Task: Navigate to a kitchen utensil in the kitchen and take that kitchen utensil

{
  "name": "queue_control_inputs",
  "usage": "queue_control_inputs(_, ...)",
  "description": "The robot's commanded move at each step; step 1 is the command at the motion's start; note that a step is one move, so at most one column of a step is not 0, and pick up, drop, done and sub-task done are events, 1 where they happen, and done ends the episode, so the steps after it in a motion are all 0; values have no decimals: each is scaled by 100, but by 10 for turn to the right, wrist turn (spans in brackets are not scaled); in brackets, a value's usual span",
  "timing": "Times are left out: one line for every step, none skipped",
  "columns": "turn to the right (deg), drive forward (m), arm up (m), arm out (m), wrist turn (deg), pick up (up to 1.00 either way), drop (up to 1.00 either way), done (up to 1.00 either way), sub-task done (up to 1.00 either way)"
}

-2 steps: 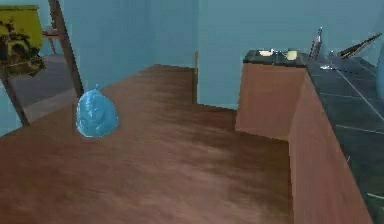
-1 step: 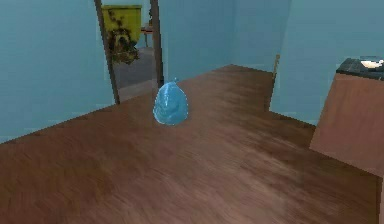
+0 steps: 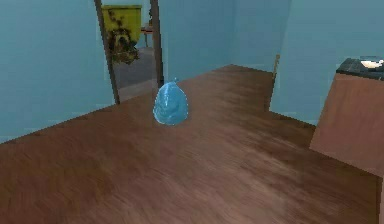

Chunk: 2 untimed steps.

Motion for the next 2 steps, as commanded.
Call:
queue_control_inputs(0,0,38,0,0,0,0,0,0)
queue_control_inputs(0,0,0,38,0,0,0,0,0)
